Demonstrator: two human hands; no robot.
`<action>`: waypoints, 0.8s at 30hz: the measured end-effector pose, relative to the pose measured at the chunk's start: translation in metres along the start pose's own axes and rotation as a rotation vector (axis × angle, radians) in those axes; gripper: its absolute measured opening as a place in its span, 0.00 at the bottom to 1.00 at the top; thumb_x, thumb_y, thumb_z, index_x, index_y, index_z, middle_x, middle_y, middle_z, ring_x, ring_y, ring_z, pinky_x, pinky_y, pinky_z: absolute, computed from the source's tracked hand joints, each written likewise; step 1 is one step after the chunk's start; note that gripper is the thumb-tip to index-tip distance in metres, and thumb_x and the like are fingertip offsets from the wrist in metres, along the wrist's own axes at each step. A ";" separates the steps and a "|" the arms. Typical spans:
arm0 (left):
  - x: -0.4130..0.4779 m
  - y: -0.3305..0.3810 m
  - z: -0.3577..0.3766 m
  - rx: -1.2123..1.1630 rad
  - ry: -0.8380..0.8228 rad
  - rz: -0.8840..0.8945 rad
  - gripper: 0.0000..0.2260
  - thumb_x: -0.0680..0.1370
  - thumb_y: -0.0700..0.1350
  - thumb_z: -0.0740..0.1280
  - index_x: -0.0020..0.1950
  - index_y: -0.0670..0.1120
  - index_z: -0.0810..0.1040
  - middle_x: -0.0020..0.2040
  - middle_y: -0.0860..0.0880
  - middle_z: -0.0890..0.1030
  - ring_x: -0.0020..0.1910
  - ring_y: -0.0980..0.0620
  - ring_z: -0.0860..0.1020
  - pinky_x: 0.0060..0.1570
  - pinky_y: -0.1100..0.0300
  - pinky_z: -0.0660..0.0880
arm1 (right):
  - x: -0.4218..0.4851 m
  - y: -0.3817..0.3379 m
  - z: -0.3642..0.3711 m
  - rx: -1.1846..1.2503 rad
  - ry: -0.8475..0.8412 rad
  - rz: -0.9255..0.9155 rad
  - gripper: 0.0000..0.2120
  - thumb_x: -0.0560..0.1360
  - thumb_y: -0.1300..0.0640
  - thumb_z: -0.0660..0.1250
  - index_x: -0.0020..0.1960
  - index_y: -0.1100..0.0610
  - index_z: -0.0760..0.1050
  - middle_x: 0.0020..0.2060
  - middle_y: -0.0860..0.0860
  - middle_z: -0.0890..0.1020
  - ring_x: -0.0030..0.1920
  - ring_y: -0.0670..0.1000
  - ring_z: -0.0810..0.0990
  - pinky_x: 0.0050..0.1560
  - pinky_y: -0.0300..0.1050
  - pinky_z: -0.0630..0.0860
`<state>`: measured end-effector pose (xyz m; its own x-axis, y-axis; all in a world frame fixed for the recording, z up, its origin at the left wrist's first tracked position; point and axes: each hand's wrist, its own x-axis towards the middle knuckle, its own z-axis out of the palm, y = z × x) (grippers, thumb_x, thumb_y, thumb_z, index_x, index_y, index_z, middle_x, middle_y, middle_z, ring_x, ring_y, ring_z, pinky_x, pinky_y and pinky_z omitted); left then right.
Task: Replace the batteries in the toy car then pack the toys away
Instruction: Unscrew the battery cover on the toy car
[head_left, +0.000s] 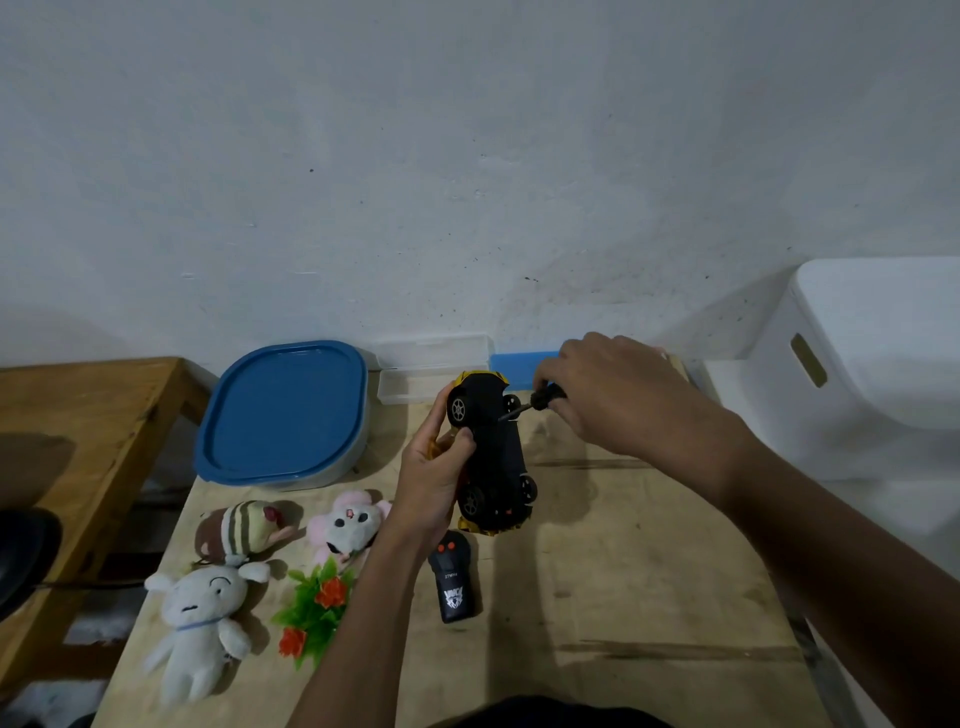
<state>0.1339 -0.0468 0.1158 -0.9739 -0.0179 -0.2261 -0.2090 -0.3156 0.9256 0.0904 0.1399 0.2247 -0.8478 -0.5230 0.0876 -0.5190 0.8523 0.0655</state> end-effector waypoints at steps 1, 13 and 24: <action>0.000 -0.001 0.000 -0.003 0.002 -0.003 0.24 0.81 0.36 0.63 0.70 0.61 0.73 0.58 0.43 0.84 0.58 0.44 0.81 0.58 0.48 0.78 | 0.000 -0.001 0.000 0.012 0.003 0.006 0.09 0.80 0.54 0.61 0.57 0.44 0.73 0.48 0.47 0.77 0.48 0.50 0.74 0.31 0.41 0.54; 0.000 0.000 -0.003 -0.014 0.015 -0.003 0.24 0.81 0.36 0.62 0.73 0.59 0.71 0.59 0.41 0.84 0.59 0.42 0.81 0.60 0.46 0.77 | -0.006 -0.001 0.003 0.053 0.016 0.018 0.06 0.79 0.53 0.61 0.55 0.45 0.70 0.41 0.46 0.80 0.39 0.51 0.78 0.36 0.44 0.67; 0.001 -0.003 0.000 0.000 0.014 -0.005 0.24 0.81 0.35 0.63 0.68 0.62 0.74 0.56 0.46 0.85 0.58 0.43 0.81 0.58 0.47 0.78 | -0.003 -0.001 0.003 0.042 0.002 0.021 0.08 0.79 0.51 0.60 0.57 0.45 0.73 0.46 0.47 0.78 0.47 0.50 0.76 0.32 0.41 0.59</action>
<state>0.1332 -0.0463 0.1129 -0.9715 -0.0292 -0.2352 -0.2142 -0.3161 0.9242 0.0929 0.1409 0.2211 -0.8585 -0.5049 0.0900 -0.5052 0.8628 0.0214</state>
